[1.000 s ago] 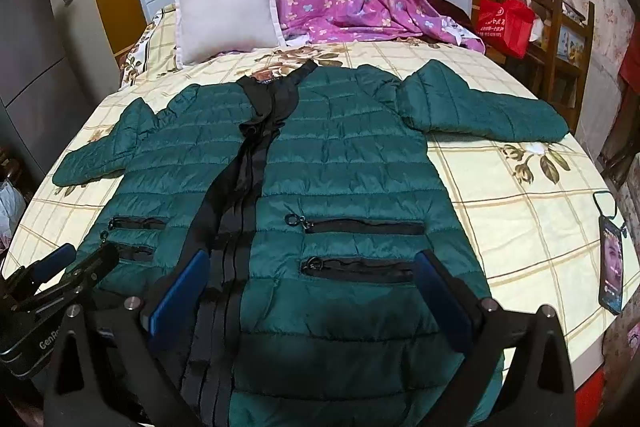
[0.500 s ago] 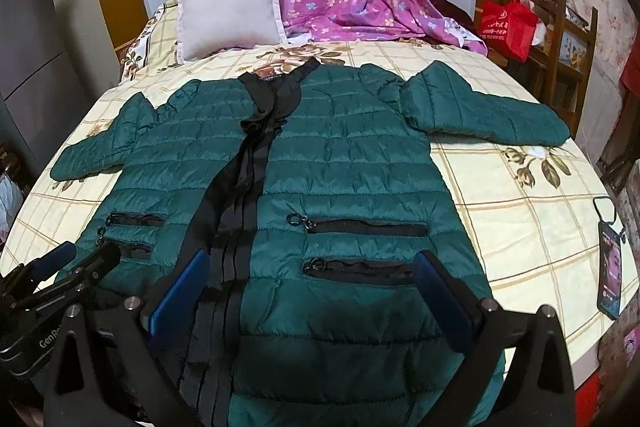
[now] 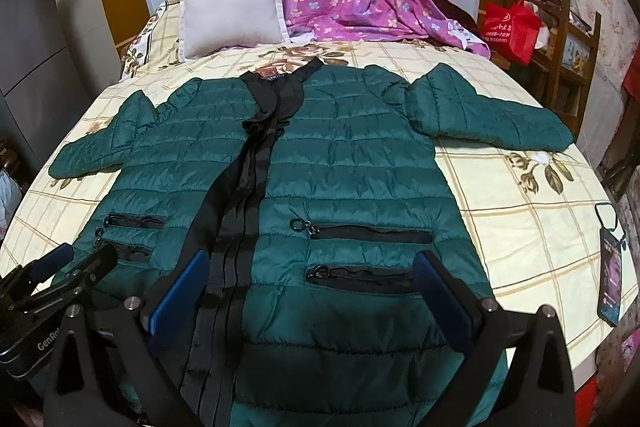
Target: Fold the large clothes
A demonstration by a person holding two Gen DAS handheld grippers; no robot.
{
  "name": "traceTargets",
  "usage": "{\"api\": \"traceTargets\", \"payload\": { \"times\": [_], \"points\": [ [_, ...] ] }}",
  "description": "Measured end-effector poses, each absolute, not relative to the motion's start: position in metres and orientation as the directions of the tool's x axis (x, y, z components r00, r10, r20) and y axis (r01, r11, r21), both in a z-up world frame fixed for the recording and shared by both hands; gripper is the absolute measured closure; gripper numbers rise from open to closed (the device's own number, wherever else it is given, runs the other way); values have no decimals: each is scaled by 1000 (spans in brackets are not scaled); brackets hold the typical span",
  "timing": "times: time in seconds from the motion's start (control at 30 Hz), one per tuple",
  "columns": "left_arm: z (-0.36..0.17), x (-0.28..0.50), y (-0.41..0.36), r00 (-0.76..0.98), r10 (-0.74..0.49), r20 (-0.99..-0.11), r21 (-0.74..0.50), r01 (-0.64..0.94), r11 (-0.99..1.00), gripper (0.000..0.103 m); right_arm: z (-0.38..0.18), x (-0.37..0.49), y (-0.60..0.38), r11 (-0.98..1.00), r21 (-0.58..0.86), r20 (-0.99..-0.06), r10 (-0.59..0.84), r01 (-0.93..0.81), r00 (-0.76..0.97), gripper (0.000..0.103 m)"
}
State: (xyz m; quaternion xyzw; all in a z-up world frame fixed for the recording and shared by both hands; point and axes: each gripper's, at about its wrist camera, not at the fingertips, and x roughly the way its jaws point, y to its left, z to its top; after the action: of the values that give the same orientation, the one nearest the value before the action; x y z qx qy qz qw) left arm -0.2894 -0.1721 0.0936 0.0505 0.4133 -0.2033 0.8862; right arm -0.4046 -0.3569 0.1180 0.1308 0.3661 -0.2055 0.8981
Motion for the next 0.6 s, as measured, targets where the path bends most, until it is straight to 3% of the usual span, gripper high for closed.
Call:
{"api": "traceTargets", "payload": {
  "times": [0.6],
  "points": [
    [84, -282, -173, 572, -300, -763, -69, 389, 919, 60, 111, -396, -365, 878, 108, -702, -265, 466, 661, 0]
  ]
}}
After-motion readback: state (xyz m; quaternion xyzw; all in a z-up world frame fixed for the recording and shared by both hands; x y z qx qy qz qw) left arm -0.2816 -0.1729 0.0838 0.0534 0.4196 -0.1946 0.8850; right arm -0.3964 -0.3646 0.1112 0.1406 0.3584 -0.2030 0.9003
